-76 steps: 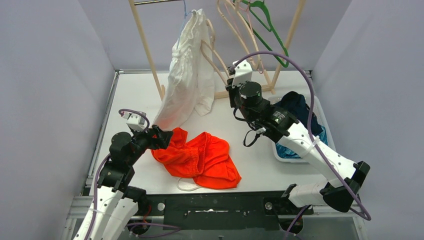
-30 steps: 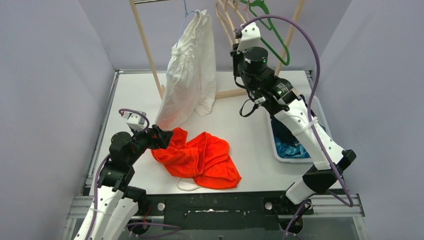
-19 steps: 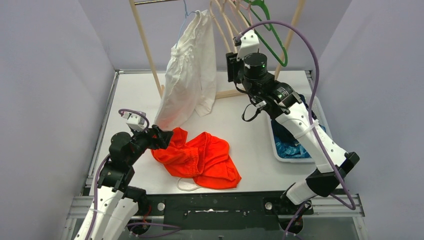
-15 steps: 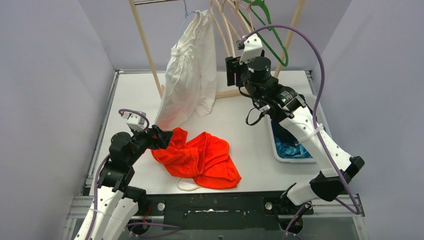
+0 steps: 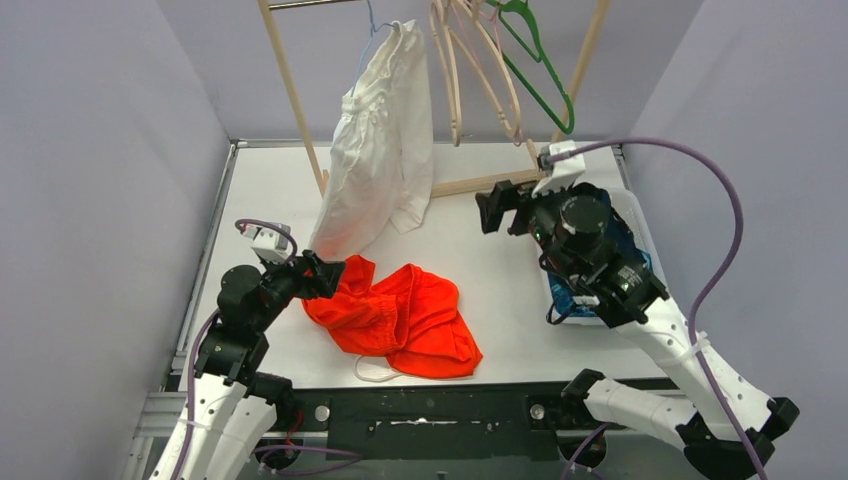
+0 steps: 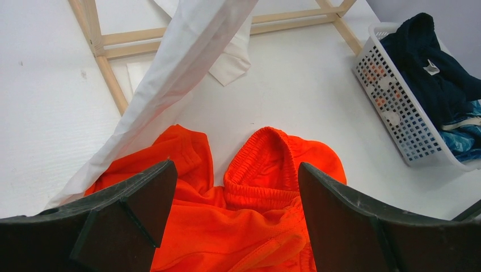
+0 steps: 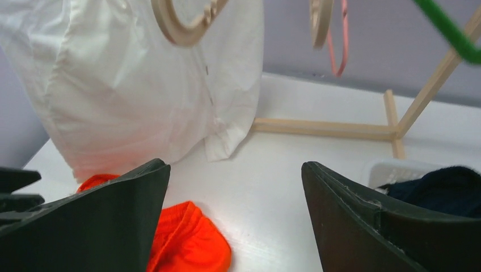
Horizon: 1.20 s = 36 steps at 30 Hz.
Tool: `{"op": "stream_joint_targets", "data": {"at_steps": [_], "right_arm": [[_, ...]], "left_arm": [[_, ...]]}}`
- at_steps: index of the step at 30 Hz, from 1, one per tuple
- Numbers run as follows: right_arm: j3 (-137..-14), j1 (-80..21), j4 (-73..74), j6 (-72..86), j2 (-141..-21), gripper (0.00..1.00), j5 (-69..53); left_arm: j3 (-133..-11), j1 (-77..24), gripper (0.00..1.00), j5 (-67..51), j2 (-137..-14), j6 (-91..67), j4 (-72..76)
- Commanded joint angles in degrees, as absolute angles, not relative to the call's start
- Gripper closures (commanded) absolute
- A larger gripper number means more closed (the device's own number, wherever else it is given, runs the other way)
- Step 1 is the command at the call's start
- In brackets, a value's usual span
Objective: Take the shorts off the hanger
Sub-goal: Place the hanger on the clothes rod, then adjust the shorts at the center of the board.
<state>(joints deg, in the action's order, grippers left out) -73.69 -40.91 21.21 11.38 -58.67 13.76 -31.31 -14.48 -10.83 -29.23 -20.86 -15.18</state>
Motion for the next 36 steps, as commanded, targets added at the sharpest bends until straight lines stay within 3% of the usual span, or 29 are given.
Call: {"op": "stream_joint_targets", "data": {"at_steps": [1, 6, 13, 18, 23, 29, 36], "right_arm": [[-59.2, -40.8, 13.8, 20.9, -51.9, 0.10, 9.7], [-44.3, -41.1, 8.4, 27.7, -45.9, 0.10, 9.3], [-43.0, -42.9, 12.5, 20.2, -46.6, 0.09, 1.8], [-38.0, -50.8, 4.4, 16.0, -48.5, 0.06, 2.4], [-37.8, -59.1, -2.2, 8.6, -55.5, 0.04, 5.2], [-41.6, -66.7, -6.2, 0.7, -69.5, 0.01, -1.5], [-51.8, -70.9, -4.9, -3.1, -83.3, 0.05, -8.3]], "left_arm": [[-31.7, -14.0, 0.22, -10.0, -28.4, -21.4, -11.6], [-31.3, -13.9, 0.22, -10.3, -27.8, -21.7, -10.9], [-31.1, -13.9, 0.21, -10.1, -27.8, -22.0, -10.8], [-31.0, -14.0, 0.21, -10.6, -27.8, -22.1, -10.5], [-30.9, -14.0, 0.21, -9.8, -27.5, -22.2, -10.8], [-30.9, -14.0, 0.21, -8.9, -26.9, -22.3, -10.9], [-30.8, -14.0, 0.21, -8.6, -26.7, -22.3, -10.9]]}}
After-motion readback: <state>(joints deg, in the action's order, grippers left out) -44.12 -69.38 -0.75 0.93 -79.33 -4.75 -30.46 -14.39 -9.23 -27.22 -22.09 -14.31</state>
